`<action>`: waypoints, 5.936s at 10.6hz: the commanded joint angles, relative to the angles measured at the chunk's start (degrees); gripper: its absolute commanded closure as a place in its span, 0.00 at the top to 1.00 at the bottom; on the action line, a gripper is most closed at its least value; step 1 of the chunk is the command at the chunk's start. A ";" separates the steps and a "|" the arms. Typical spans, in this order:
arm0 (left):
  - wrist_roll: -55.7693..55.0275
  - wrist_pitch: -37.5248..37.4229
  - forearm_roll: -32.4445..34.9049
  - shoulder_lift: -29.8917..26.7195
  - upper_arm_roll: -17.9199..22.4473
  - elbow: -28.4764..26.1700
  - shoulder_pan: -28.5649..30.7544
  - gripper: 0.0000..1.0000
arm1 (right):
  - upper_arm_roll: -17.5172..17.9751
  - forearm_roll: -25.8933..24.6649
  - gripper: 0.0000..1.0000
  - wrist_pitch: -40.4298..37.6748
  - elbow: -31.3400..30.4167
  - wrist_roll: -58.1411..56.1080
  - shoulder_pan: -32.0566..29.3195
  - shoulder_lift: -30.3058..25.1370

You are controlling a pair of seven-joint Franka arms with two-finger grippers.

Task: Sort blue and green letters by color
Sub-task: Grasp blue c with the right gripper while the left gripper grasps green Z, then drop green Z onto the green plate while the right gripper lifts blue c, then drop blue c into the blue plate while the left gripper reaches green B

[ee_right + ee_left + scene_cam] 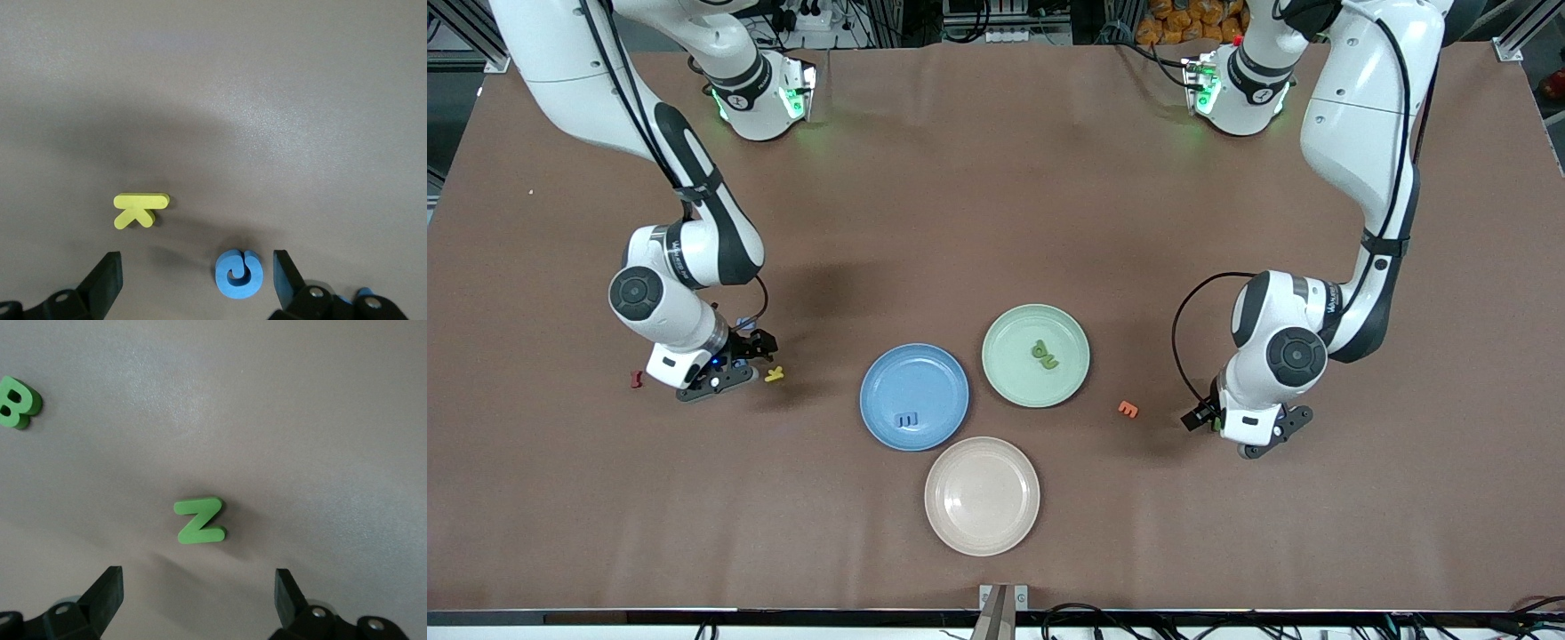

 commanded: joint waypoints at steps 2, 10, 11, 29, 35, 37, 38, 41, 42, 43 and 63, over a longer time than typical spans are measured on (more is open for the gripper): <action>1.58 0.52 -1.66 2.59 -0.11 2.67 1.13 1.00 | -0.04 -0.57 1.00 0.45 -2.00 0.08 -0.96 -2.24; 1.41 4.48 -1.66 4.44 -0.11 2.67 2.19 1.00 | -0.04 -0.57 1.00 3.96 -2.00 -3.00 -2.81 0.03; 1.49 4.48 -1.66 4.44 -0.11 2.67 2.19 1.00 | -0.04 -0.57 1.00 5.71 -1.91 -3.00 -2.90 1.35; -9.99 4.22 -1.83 3.13 -0.64 6.88 -2.28 0.00 | 0.66 -0.31 0.39 4.85 -1.91 -4.05 -5.53 1.36; -27.92 4.22 -1.22 1.63 -5.03 7.33 -10.63 0.00 | 3.82 -0.22 0.32 4.76 -1.65 -3.96 -8.52 1.45; -31.28 4.13 -1.30 1.11 -5.12 7.51 -13.88 0.00 | 3.91 -0.22 0.31 4.15 -0.95 -3.87 -8.61 1.53; -32.68 4.13 -1.22 0.93 -5.12 7.51 -15.55 0.00 | 3.91 -0.22 0.30 2.67 -0.33 -3.87 -8.52 1.53; -35.59 1.34 -0.87 0.84 -4.86 7.07 -18.90 0.00 | 4.44 -0.22 0.29 0.02 1.95 -3.79 -8.43 1.45; -35.60 -2.16 -0.87 0.58 -4.94 7.15 -19.51 0.00 | 4.53 -0.22 0.29 -2.07 3.09 -3.70 -8.43 1.45; -35.60 -4.20 -0.78 0.14 -5.03 6.98 -19.52 0.00 | 4.53 -0.22 0.29 -2.88 3.62 -3.70 -8.35 1.45; 11.38 -6.95 3.79 -3.55 -3.36 0.74 7.01 1.00 | 9.01 -0.31 0.31 -9.83 30.25 41.73 12.56 12.78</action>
